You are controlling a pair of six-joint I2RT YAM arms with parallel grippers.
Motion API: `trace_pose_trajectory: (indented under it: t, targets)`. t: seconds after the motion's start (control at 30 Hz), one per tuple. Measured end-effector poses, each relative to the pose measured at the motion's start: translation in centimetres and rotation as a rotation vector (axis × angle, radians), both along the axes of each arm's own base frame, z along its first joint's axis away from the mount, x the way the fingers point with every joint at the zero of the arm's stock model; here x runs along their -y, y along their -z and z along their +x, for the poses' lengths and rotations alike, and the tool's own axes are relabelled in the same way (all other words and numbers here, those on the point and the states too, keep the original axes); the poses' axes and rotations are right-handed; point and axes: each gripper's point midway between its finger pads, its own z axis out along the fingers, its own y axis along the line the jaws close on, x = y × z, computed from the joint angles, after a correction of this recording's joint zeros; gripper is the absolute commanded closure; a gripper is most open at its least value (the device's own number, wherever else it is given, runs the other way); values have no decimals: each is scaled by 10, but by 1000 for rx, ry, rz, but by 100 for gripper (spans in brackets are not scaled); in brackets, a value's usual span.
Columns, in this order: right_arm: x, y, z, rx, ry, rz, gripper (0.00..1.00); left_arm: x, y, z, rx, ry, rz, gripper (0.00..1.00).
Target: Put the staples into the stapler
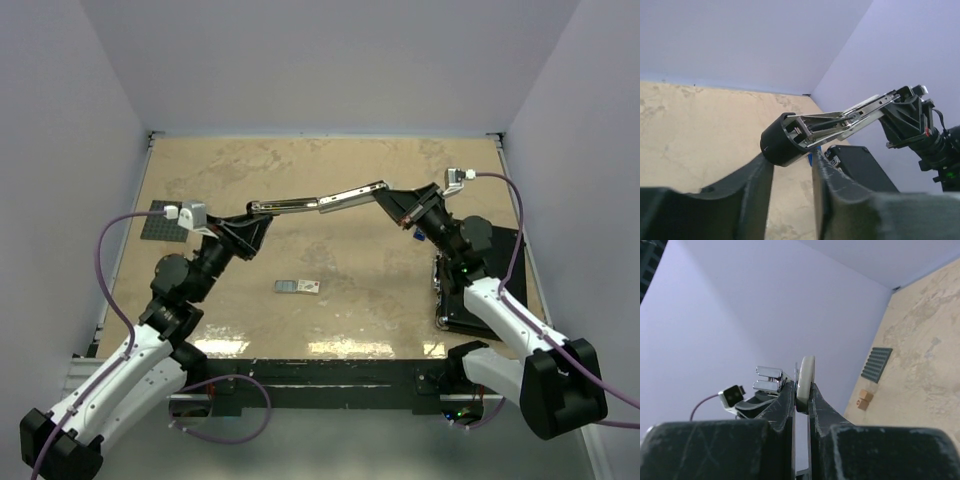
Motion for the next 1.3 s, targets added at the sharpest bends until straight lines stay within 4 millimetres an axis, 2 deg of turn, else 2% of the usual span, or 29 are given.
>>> trace_pose_trajectory:
  t: [0.07,0.2,0.27,0.47,0.6,0.8,0.87,1.07,1.1,1.17,1.3]
  targets:
    - [0,-3,-2,3,-8,24,100,-1,5,1,-29,-7,-44,41]
    - [11,-24,-3,53,11,99,100,-14,22,13,-103,-89,-79,25]
    - [13,-28,-4,64,12,113,100,-19,30,17,-136,-122,-90,17]
    - [13,-27,-4,58,14,111,100,-23,30,16,-120,-138,-45,2]
    - [14,-25,-5,57,19,92,100,-10,16,13,-29,-63,103,2]
    - [13,-14,-3,37,30,50,100,35,-38,9,190,174,338,1]
    - [13,-11,-2,34,32,39,100,49,-47,9,243,254,399,7]
    - [13,-4,-2,22,38,16,100,90,-43,11,293,454,541,9]
    - [13,-2,-2,19,39,14,100,97,-40,12,297,479,565,11]
    - [12,1,-3,14,36,8,100,109,-34,14,299,524,614,22]
    - [12,3,-3,10,33,0,100,127,-20,17,310,593,695,32]
